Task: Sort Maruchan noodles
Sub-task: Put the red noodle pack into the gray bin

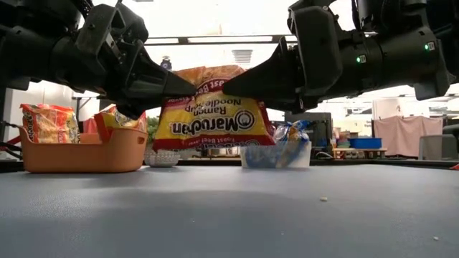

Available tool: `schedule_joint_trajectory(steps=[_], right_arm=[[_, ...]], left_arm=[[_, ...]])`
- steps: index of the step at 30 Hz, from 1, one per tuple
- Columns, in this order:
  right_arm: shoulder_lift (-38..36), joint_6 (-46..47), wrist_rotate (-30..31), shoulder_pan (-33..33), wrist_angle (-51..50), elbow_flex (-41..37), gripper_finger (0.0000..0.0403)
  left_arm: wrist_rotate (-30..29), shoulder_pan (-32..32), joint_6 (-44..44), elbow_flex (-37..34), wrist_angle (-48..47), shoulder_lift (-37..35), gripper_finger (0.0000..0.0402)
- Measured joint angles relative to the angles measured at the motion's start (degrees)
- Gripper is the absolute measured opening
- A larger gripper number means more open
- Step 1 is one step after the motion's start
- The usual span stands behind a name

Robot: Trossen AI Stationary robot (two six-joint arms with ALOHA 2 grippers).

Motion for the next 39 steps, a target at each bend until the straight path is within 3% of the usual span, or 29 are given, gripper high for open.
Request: schedule_joint_trajectory(steps=[10,15,21,29,39], right_arm=[[-7.4,0.9,0.0,0.0,-8.2,0.0,0.0233],[-13.0,2.8,-0.5,0.0,-15.8,0.0,0.0235],[-13.9,6.4,-0.4,0.0,-21.7,0.0,0.0235],[-13.5,7.1,-0.5,0.0,-24.3,0.0,0.0235],[-25.4,7.8,-0.4,0.1,-33.6,0.0,0.0235]], left_arm=[[2.0,-0.2,1.5,1.7,-2.6,-4.0,0.0077],[2.1,-0.2,1.9,4.7,-12.3,-5.6,0.0074],[2.1,-0.3,2.9,10.5,-25.6,-5.6,0.0012],[2.1,-0.3,3.0,15.0,-35.8,-5.6,0.0023],[2.9,-0.9,3.1,22.7,-53.7,-5.7,0.0004]])
